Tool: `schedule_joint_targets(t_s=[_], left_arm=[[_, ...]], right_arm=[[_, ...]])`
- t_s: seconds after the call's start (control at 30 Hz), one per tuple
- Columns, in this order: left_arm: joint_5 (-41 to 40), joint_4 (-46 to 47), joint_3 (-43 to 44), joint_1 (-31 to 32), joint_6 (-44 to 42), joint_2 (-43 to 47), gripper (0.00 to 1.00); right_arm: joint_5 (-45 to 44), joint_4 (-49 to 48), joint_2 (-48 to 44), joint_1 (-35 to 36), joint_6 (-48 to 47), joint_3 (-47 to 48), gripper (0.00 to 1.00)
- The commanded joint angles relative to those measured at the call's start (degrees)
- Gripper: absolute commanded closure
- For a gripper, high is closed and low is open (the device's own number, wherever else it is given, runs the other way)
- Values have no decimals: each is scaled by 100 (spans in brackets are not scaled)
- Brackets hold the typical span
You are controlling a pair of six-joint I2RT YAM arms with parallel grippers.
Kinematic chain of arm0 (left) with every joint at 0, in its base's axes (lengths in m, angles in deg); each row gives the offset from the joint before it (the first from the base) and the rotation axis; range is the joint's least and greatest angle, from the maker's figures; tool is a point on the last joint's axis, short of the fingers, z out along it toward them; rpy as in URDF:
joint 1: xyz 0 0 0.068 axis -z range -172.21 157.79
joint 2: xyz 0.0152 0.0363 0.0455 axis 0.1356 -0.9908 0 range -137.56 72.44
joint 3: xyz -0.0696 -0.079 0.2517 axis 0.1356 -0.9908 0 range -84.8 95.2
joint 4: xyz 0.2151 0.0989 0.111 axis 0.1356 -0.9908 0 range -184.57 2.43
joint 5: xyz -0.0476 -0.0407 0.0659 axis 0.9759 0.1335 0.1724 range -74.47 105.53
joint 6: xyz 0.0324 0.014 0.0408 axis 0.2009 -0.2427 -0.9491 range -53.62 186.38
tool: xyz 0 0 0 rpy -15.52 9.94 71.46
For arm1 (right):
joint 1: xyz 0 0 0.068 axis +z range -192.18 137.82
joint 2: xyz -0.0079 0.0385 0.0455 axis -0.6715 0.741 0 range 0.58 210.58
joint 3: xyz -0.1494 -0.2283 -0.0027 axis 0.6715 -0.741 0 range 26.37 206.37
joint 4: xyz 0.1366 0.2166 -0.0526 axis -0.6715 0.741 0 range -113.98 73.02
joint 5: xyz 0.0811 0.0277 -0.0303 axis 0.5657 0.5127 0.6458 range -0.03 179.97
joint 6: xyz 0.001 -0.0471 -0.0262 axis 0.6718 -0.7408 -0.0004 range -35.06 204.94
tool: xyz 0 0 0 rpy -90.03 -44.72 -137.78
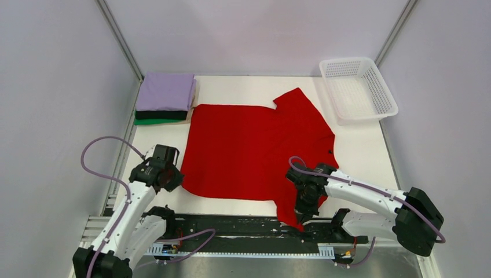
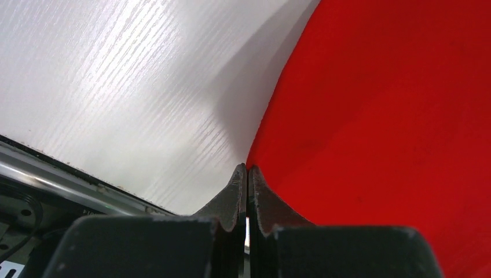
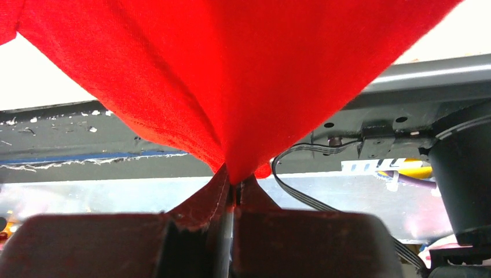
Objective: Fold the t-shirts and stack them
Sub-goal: Fold the flattened tshirt in 1/3 of the way
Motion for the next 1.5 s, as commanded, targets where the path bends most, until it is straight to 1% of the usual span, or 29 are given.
schedule_joint_targets(t_s=[0.0,0.1,0.2,0.23,0.37,0.5,0.63,0.87,1.1,1.47], left_arm=[[-6,-216,-98,-4,348,516,100],[6,-155,-159,-4,349,700,100],[72,151,-165,-4,272,795,100],[127,235,-156,-4,195,780,100],[448,760,-91,-4,87,425,100],[595,1117,144,-4,-27,-261,100],[473,1251,512,-4,-122,-758,100],[38,1331,904,-31,-127,-1336,100],[114,1623,1223,-372,-321,-1912,100],[82,1955,1512,-700,-512,-2343,100]], right_arm=[[171,253,-252,78,453,149,100],[-335,125,-258,3,380,359,100],[-835,27,-231,-222,171,670,100],[-880,-41,-247,-332,89,734,100],[-761,-462,-342,-809,-430,886,100],[-613,-750,-260,-1220,-839,1064,100],[-588,-1007,-92,-1596,-1153,1297,100],[-376,-1312,246,-2337,-1737,1662,100],[-274,-1449,576,-2858,-2152,1935,100],[-261,-1759,1192,-3336,-2622,2615,100]])
